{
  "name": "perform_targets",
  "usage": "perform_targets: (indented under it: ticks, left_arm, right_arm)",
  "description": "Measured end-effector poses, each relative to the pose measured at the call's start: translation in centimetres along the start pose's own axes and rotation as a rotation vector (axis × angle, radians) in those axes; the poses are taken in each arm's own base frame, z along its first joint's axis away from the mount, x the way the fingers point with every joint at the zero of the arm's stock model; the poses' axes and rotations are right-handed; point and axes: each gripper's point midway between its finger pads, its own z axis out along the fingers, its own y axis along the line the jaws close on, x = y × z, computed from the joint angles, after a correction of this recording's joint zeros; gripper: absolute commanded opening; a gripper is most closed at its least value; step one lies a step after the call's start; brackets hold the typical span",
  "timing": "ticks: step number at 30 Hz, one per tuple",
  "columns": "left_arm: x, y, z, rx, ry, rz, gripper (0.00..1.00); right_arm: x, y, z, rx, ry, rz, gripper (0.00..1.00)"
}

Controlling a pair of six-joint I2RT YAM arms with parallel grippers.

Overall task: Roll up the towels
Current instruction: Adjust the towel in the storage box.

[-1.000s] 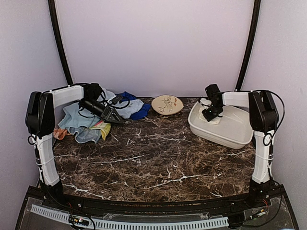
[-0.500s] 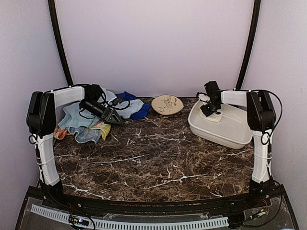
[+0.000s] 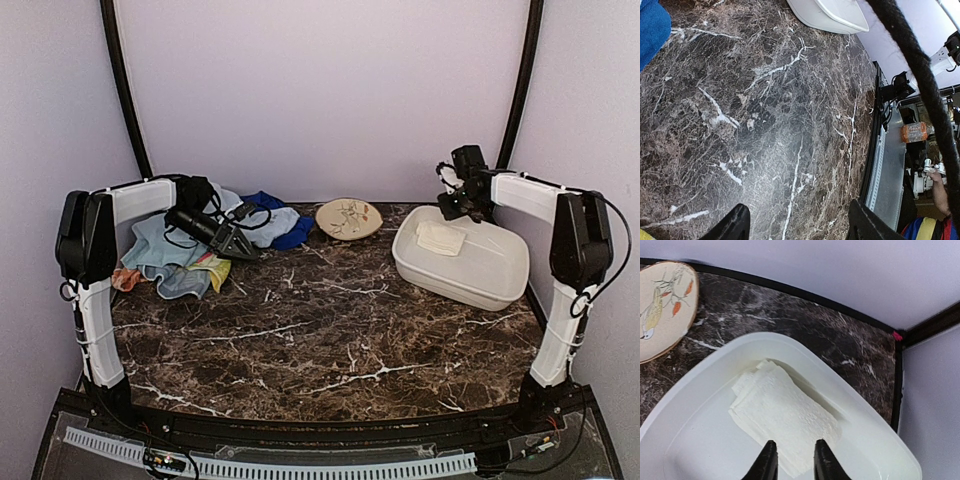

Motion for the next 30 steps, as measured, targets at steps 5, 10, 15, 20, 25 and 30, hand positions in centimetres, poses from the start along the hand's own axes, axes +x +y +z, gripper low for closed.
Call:
perform_targets:
  ticks: [5, 10, 15, 20, 25, 30]
  left_arm:
    - [0.0, 0.0, 0.0, -0.001, 0.001, 0.002, 0.69]
    - [-0.1, 0.0, -0.1, -0.002, -0.002, 0.005, 0.70]
    - [-0.2, -0.1, -0.1, -0.003, -0.003, 0.008, 0.70]
    - [-0.7, -0.2, -0.4, -0.010, -0.007, 0.018, 0.69]
    - [-0.8, -0.2, -0.5, -0.018, -0.006, 0.021, 0.69]
    - [-0.8, -0.1, -0.5, -0.021, -0.005, 0.022, 0.70]
  right_arm:
    - [5.6, -3.5, 1.4, 0.068, 0.126, 0.133, 0.08]
    - [10.3, -6.3, 2.1, 0.137, 0.241, 0.215, 0.06]
    - [11.5, -5.7, 3.8, 0.132, 0.283, 0.226, 0.05]
    - [11.9, -4.8, 7.1, 0.099, 0.318, 0.233, 0.03]
    - [10.1, -4.6, 9.0, 0.065, 0.293, 0.246, 0.02]
    - [8.6, -4.6, 9.0, 0.040, 0.260, 0.264, 0.06]
